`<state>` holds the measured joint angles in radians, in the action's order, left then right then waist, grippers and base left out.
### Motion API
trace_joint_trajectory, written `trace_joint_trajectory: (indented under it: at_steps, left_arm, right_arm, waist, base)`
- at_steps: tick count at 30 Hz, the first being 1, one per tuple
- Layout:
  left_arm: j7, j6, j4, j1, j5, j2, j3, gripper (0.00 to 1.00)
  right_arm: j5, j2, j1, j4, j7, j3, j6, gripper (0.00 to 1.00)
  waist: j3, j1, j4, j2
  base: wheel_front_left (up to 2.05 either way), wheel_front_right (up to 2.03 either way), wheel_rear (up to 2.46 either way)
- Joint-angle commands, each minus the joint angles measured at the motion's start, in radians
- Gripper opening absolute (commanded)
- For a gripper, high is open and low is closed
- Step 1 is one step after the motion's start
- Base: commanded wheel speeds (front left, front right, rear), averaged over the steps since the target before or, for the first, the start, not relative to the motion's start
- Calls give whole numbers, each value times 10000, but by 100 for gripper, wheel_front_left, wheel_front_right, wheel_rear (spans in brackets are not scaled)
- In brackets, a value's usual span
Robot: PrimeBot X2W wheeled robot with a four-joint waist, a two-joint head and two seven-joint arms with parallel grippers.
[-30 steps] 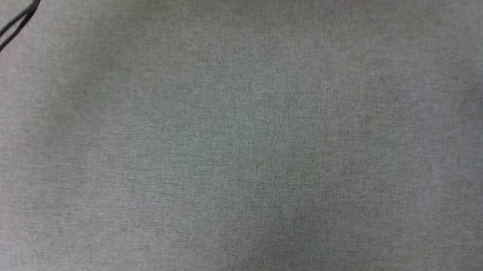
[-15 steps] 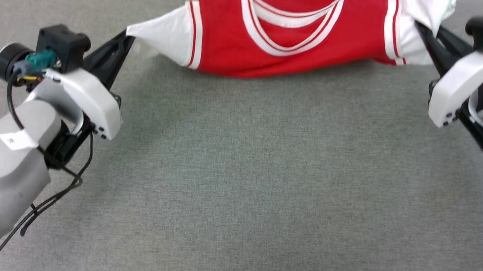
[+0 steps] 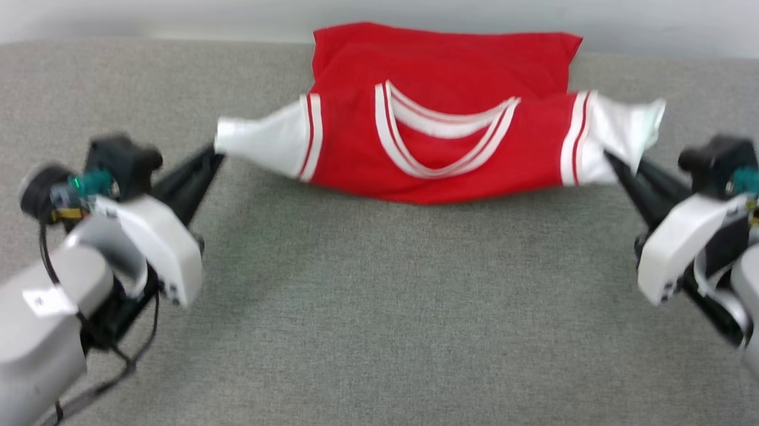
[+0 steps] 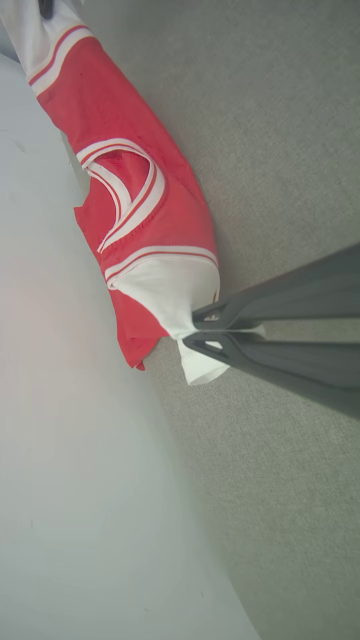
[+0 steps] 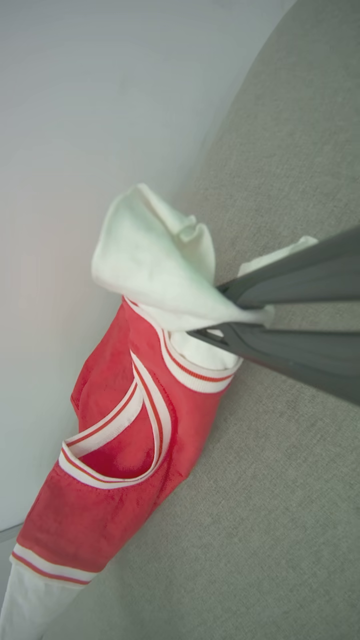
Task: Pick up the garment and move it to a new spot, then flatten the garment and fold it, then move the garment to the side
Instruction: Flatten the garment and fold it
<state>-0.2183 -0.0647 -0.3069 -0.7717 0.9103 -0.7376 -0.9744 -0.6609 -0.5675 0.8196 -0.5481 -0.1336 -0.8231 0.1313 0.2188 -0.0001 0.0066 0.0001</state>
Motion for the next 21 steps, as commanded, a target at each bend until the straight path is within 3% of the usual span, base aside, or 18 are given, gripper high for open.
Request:
trace_joint_trajectory:
  at_steps: [1, 21]
  left_arm:
    - [-27, 5, -11, 372, 131, -22, -84, 0]
    - [-415, -232, -850, 4526, 1221, 263, -601, 0]
  right_arm:
    - [-120, -84, -402, 69, -60, 8, -8, 0]
    - [-382, -690, -5133, 560, -293, 1179, -10, 0]
  waist:
    - [-220, 1, -14, -1]
    - [-1849, 1, 45, -1]
  base:
    - [0, 0, 0]
    - [0, 0, 0]
